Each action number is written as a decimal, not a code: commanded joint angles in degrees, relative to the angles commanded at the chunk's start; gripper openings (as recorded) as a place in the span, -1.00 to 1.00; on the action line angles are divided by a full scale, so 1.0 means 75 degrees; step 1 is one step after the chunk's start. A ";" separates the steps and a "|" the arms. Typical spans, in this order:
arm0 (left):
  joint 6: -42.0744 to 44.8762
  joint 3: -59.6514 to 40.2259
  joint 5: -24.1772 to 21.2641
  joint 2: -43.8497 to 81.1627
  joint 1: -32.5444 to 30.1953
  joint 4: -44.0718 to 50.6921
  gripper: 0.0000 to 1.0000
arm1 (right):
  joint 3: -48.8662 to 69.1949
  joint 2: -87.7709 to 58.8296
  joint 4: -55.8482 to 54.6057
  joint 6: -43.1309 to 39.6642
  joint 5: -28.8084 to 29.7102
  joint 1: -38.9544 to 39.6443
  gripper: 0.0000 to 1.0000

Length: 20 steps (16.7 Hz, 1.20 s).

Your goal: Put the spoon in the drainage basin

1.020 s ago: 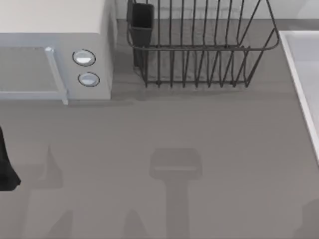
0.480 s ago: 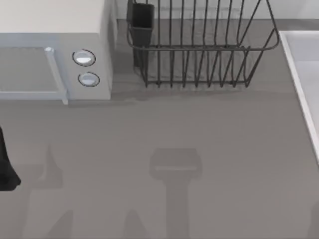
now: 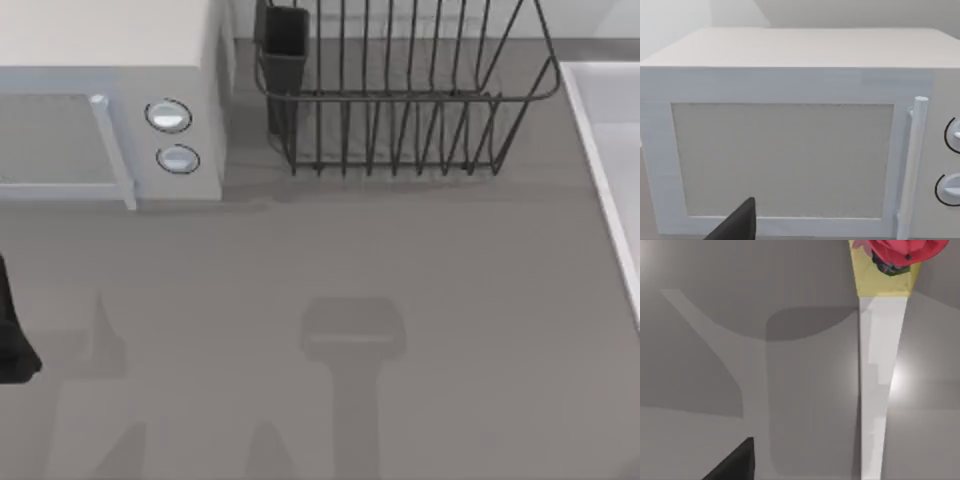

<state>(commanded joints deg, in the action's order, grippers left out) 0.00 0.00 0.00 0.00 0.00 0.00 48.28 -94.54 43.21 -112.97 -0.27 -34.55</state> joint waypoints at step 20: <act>0.0000 0.0000 0.0000 0.0000 0.0000 0.0000 1.00 | -0.0663 -0.0581 -0.1158 0.0019 0.0001 0.0009 -0.66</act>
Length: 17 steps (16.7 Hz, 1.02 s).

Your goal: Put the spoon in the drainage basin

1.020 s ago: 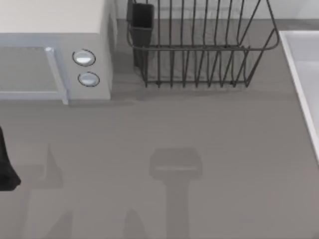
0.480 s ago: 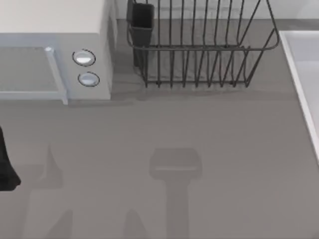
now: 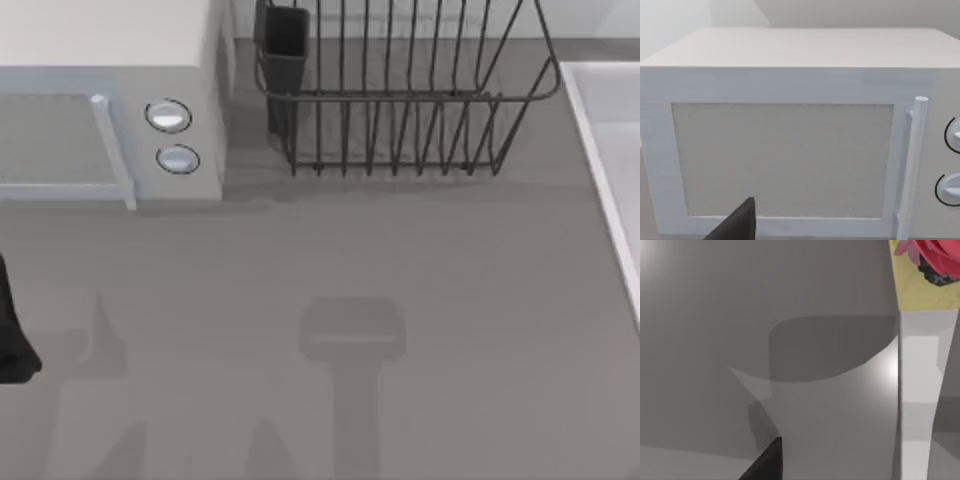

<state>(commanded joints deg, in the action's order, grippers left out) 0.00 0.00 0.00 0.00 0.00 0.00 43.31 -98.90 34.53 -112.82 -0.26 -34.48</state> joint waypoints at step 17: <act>0.0000 0.0000 0.0000 0.0000 0.0000 0.0000 1.00 | 0.1099 0.1010 0.2003 0.0209 0.0250 0.0013 -1.00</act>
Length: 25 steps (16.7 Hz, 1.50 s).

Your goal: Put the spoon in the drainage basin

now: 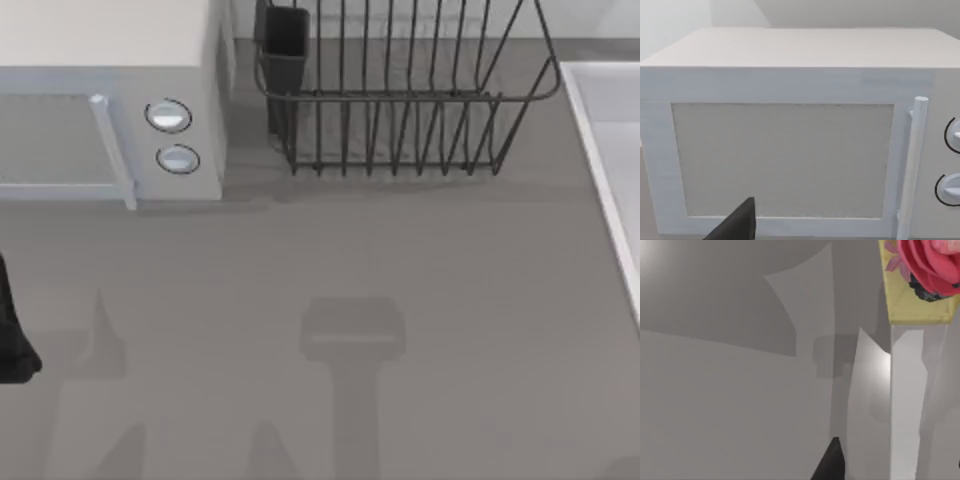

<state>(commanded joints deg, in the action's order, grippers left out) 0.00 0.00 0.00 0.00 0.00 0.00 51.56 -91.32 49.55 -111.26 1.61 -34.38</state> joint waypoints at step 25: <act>0.0000 0.0000 0.0000 0.0000 0.0000 0.0000 1.00 | 0.9047 -0.4869 0.4651 0.1742 0.0056 0.1942 -1.00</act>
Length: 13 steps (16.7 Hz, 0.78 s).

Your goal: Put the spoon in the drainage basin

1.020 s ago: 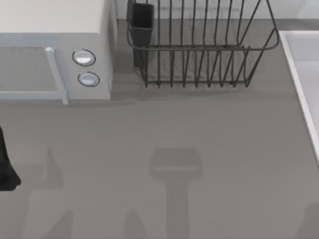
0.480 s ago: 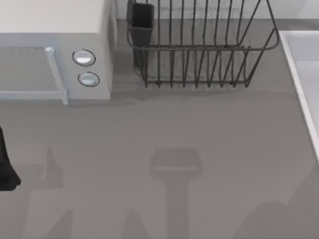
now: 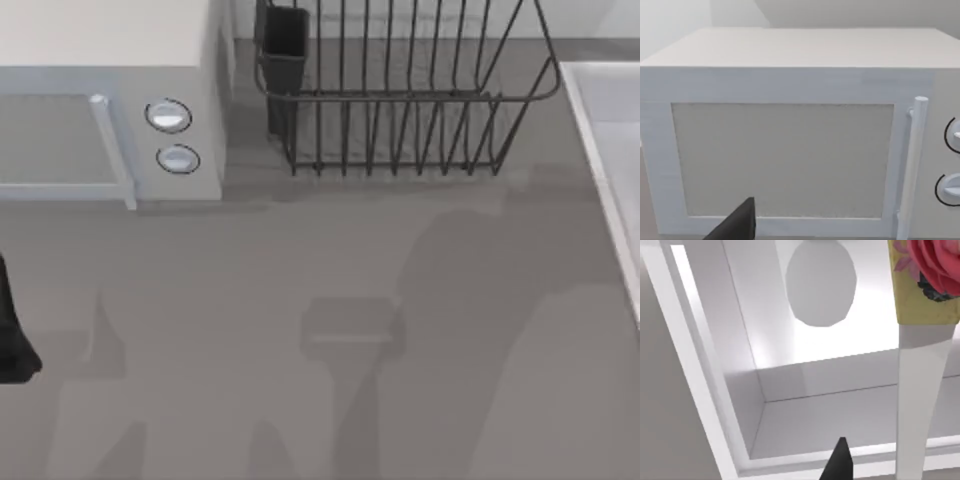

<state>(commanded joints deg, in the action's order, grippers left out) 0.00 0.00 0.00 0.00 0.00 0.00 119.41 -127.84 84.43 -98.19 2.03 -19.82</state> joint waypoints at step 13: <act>0.0000 0.0000 0.0000 0.0000 0.0000 0.0000 1.00 | 0.5538 -0.3603 0.1516 0.1986 0.0082 0.1604 -1.00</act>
<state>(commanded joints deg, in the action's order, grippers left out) 0.00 0.00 0.00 0.00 0.00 0.00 160.94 -154.85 95.80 -83.30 2.65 -7.79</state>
